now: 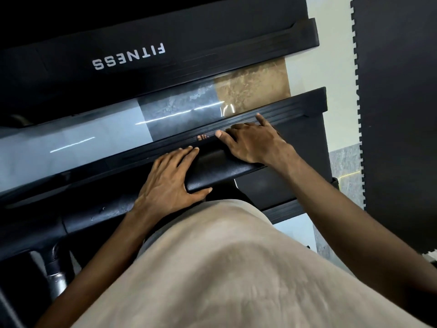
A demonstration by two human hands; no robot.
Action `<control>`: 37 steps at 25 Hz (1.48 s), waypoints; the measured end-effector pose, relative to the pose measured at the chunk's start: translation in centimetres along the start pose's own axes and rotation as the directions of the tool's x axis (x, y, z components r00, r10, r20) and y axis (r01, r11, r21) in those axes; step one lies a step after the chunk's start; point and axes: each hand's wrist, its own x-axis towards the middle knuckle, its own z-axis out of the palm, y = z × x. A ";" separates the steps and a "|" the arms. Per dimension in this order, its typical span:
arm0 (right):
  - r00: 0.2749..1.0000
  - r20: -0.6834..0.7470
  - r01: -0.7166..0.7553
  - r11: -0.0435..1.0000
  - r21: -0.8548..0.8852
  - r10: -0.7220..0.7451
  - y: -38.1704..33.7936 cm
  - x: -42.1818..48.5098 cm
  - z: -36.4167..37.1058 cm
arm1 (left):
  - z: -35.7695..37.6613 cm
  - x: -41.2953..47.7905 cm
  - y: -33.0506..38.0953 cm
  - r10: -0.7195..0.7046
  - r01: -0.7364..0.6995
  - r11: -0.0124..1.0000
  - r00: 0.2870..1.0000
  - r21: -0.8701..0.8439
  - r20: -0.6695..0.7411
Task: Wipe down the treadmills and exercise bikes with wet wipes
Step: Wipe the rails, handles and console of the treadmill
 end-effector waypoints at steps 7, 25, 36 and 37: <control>0.969 -0.240 -0.024 0.985 0.172 0.066 3.6 -2.6 1.1 | -0.3 0.2 0.3 -0.018 0.018 1.000 1.000 0.002 -0.016; 0.574 -0.282 0.489 -0.046 0.871 0.768 -4.5 -8.2 12.6 | 0.0 -0.3 0.5 0.042 -0.043 0.998 0.999 -0.034 -0.030; 0.742 -0.275 0.553 -0.326 0.767 0.612 -9.2 -7.3 14.5 | -0.7 -1.0 1.9 0.029 -0.029 0.997 1.000 -0.065 -0.007; 0.742 -0.312 0.578 -0.330 0.746 0.594 -9.9 -7.3 15.1 | -0.6 -1.1 2.2 0.019 -0.020 0.998 1.000 -0.055 -0.011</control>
